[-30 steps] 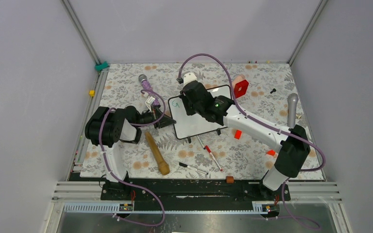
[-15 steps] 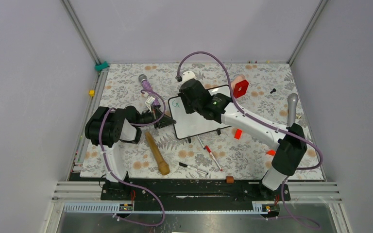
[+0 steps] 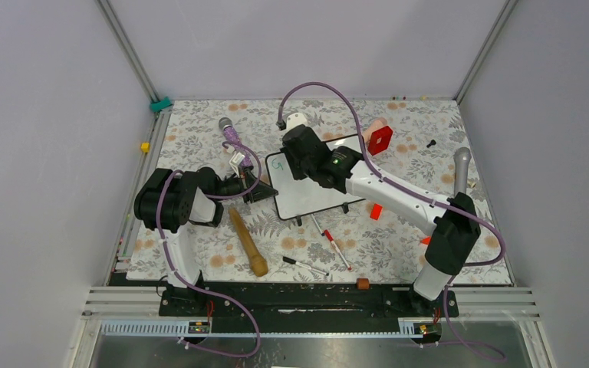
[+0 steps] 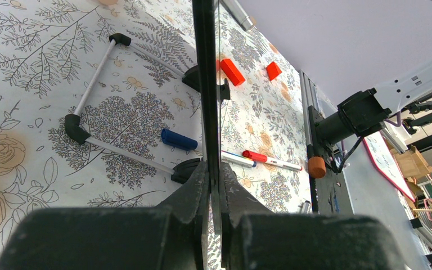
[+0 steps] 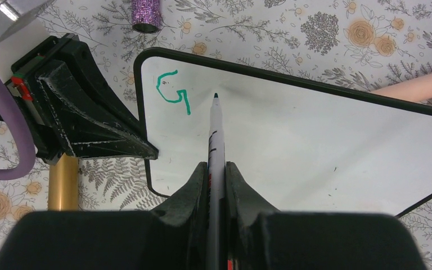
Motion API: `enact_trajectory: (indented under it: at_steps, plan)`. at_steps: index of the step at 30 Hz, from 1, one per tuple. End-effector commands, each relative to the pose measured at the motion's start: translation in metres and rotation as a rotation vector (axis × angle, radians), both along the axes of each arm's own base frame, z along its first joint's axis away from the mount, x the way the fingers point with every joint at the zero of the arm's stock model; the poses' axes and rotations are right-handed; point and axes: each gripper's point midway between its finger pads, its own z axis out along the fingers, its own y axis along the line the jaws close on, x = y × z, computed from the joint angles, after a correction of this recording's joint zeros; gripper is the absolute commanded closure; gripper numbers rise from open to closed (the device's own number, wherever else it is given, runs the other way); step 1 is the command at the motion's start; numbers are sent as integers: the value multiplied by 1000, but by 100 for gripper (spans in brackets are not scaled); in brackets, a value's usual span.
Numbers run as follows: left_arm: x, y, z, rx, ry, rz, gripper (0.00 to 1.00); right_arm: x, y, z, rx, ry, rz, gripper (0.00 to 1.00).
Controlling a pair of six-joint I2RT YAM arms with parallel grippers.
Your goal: Write a sentence on the whiteboard
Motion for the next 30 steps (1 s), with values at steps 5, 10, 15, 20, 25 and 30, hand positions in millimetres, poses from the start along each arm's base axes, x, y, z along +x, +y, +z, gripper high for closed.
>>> enact_trajectory:
  at_steps: [5, 10, 15, 20, 25, 30]
  plan:
    - [-4, -2, 4, 13, -116, -42, 100, 10, 3, 12, 15, -21, -26, 100]
    - [-4, -2, 4, 13, -117, -40, 100, 10, 7, 12, 22, -16, -16, 100]
    - [-4, -2, 4, 13, -117, -40, 100, 12, 6, 12, 16, -22, -24, 100]
    - [-4, -2, 4, 14, -118, -40, 100, 14, 6, 9, 4, -24, -29, 100]
    - [-4, -2, 4, 13, -118, -39, 100, 14, 9, 6, 1, -13, -19, 100]
    - [-4, -2, 4, 14, -118, -39, 100, 12, 13, 5, 6, -1, 6, 100]
